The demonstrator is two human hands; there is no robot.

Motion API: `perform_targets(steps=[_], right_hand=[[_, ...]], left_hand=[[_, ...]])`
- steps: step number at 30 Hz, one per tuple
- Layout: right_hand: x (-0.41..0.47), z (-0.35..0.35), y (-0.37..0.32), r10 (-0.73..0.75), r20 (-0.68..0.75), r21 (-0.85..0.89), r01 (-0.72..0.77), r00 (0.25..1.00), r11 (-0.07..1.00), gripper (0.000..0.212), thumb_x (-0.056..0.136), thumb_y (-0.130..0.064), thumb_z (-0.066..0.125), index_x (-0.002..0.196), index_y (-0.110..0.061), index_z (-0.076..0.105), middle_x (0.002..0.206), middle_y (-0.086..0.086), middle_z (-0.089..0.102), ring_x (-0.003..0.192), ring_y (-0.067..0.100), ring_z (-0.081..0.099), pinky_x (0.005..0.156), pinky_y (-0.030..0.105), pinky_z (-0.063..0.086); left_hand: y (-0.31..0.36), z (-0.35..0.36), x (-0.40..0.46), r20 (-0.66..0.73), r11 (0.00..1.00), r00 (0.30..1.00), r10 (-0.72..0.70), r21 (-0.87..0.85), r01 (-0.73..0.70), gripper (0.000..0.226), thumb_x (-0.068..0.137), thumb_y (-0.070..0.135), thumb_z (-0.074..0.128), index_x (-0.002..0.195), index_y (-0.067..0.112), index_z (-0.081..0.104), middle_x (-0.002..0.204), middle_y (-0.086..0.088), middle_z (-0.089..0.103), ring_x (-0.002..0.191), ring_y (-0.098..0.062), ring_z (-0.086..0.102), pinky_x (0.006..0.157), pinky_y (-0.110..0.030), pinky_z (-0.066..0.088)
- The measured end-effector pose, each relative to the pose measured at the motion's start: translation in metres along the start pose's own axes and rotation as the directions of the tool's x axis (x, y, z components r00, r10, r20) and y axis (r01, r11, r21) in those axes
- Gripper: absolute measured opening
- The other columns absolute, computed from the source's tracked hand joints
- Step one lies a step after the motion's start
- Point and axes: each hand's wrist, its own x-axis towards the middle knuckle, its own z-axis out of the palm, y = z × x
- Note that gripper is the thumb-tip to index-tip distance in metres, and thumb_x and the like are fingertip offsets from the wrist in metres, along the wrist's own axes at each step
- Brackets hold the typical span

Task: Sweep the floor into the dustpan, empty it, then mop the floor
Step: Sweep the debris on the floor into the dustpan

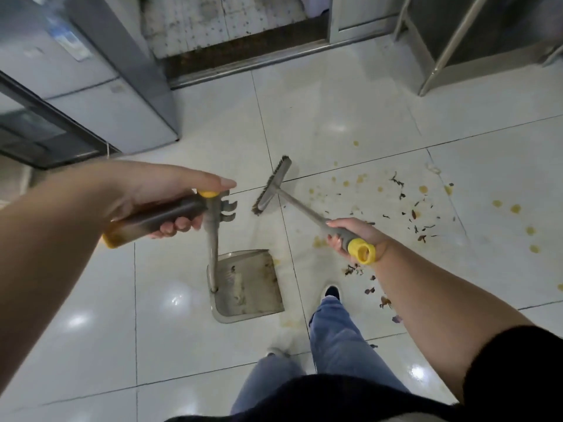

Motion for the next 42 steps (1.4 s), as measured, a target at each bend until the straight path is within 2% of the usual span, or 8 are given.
perform_targets(steps=[5,9,13,15,24,28,37,42], right_hand=[[0.053,0.035,-0.034,0.059,0.061,-0.026,-0.057,0.996,0.998,0.015,0.099,-0.014,0.042,0.086,-0.007,0.042,0.074,0.010,0.041,0.026,0.008,0.046,0.028,0.013,0.040],[0.088,0.069,-0.029,0.120,-0.006,-0.082,-0.120,0.993,0.989,0.011,0.099,-0.014,0.044,0.097,-0.004,0.042,0.072,0.012,0.043,0.022,0.010,0.045,0.026,0.012,0.037],[0.079,0.049,-0.033,0.132,-0.025,0.027,-0.131,0.991,0.991,0.025,0.100,-0.019,0.041,0.084,-0.001,0.045,0.059,0.012,0.053,0.024,0.009,0.048,0.027,0.013,0.040],[0.059,0.026,-0.030,0.125,-0.100,0.046,-0.121,0.987,0.992,0.027,0.099,-0.021,0.045,0.084,0.001,0.048,0.067,0.011,0.052,0.026,0.008,0.050,0.028,0.013,0.041],[-0.029,-0.046,0.036,-0.020,-0.292,0.438,0.152,0.956,0.886,0.019,0.098,-0.020,0.046,0.093,-0.003,0.051,0.084,0.013,0.051,0.033,0.011,0.056,0.031,0.016,0.046],[-0.055,-0.069,0.084,-0.049,-0.314,0.566,0.228,0.948,0.792,0.018,0.086,-0.018,0.053,0.096,-0.003,0.049,0.065,0.013,0.061,0.034,0.012,0.058,0.031,0.020,0.048],[-0.083,-0.064,0.127,-0.126,-0.524,0.544,0.445,0.842,0.711,0.015,0.098,-0.014,0.044,0.095,0.000,0.047,0.049,0.014,0.058,0.029,0.011,0.053,0.031,0.016,0.046],[-0.097,-0.052,0.118,-0.162,-0.583,0.406,0.457,0.797,0.791,0.016,0.096,-0.014,0.050,0.088,0.001,0.051,0.068,0.010,0.053,0.028,0.007,0.050,0.031,0.014,0.044]], left_hand=[[0.008,-0.019,0.011,-0.135,0.994,0.988,-0.072,-0.092,0.060,0.075,0.047,0.075,0.068,0.070,0.004,0.061,0.053,-0.005,0.052,0.040,-0.014,0.042,0.039,-0.024,0.037],[0.001,-0.028,0.024,-0.240,0.977,0.965,-0.107,-0.205,0.057,0.061,0.066,0.068,0.057,0.064,0.006,0.058,0.049,-0.003,0.051,0.038,-0.014,0.040,0.040,-0.021,0.035],[-0.005,-0.045,0.037,-0.278,0.980,0.955,-0.102,-0.195,0.048,0.062,0.072,0.066,0.056,0.065,0.005,0.058,0.048,-0.004,0.051,0.037,-0.014,0.041,0.040,-0.020,0.036],[-0.004,-0.054,0.040,-0.266,0.984,0.960,-0.090,-0.174,0.044,0.062,0.072,0.066,0.055,0.066,0.004,0.058,0.048,-0.004,0.050,0.037,-0.014,0.042,0.040,-0.020,0.036],[0.016,-0.070,0.057,-0.124,0.996,0.989,0.085,0.026,-0.082,0.061,0.075,0.067,0.053,0.057,0.008,0.057,0.048,-0.002,0.048,0.037,-0.014,0.040,0.041,-0.021,0.035],[0.032,-0.070,0.062,-0.070,0.976,0.979,0.190,0.124,-0.181,0.061,0.077,0.066,0.051,0.051,0.011,0.058,0.048,-0.002,0.047,0.038,-0.014,0.040,0.039,-0.021,0.036],[0.073,-0.042,0.072,0.028,0.906,0.957,0.290,0.313,-0.284,0.063,0.075,0.071,0.049,0.059,0.010,0.050,0.046,-0.001,0.044,0.036,-0.014,0.037,0.037,-0.019,0.034],[0.099,-0.036,0.084,-0.126,0.886,0.913,0.389,0.322,-0.333,0.067,0.078,0.074,0.041,0.056,0.012,0.049,0.039,0.001,0.039,0.032,-0.012,0.030,0.042,-0.023,0.026]])
